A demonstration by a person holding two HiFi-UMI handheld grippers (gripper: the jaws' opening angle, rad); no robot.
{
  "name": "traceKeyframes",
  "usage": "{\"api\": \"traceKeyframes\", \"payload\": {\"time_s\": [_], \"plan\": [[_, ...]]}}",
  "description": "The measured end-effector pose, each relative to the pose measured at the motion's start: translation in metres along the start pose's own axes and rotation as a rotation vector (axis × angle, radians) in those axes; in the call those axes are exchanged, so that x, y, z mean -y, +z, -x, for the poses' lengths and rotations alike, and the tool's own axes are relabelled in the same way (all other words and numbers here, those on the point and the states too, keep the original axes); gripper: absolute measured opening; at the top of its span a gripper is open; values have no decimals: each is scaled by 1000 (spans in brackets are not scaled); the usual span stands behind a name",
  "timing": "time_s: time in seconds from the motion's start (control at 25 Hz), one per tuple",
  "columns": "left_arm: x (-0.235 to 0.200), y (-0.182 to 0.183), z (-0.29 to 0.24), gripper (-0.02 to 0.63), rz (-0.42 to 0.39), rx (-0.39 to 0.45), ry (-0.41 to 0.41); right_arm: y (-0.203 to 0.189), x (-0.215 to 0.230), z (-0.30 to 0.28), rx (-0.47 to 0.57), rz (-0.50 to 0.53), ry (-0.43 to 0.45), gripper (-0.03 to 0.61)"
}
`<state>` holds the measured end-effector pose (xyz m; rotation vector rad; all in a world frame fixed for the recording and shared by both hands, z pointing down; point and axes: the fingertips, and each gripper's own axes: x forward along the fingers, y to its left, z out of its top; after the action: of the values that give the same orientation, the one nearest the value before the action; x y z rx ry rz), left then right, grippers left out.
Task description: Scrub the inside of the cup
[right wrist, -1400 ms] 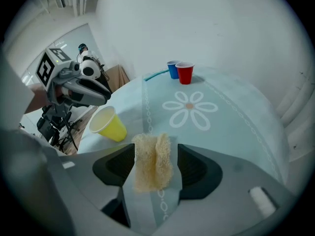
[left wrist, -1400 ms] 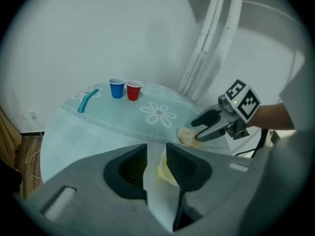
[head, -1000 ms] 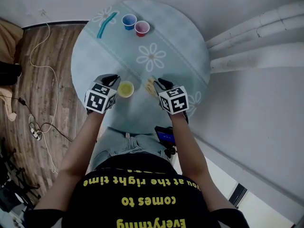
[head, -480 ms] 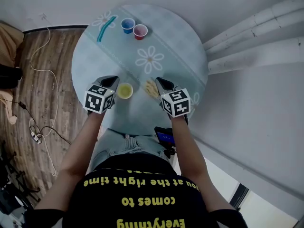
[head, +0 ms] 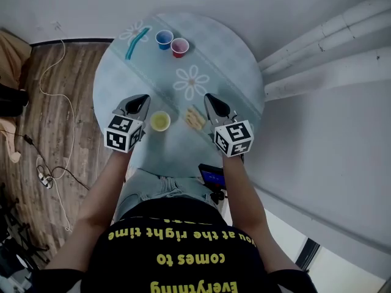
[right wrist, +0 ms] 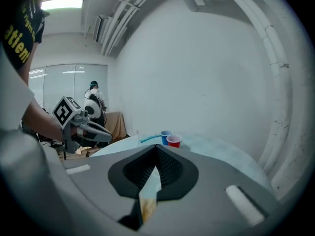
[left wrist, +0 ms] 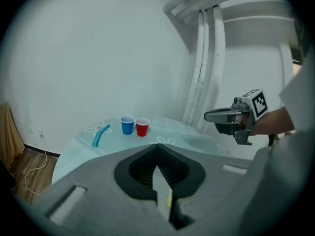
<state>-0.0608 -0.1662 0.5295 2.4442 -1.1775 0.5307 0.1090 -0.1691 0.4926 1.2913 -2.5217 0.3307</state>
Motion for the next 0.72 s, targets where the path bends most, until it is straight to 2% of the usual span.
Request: {"api": "traceKeyframes", "payload": {"time_s": [0.24,0.52,0.72], "plan": [[0,25,14,1,-26,115,9,30,-6,12,118,21,8,6],[4,39,29,2,-43,189,4,48,-10,28,159,15,-4,6],[19,55,44,2,-71,258,-35,70,-10,52,225,-24,-16,6]]}}
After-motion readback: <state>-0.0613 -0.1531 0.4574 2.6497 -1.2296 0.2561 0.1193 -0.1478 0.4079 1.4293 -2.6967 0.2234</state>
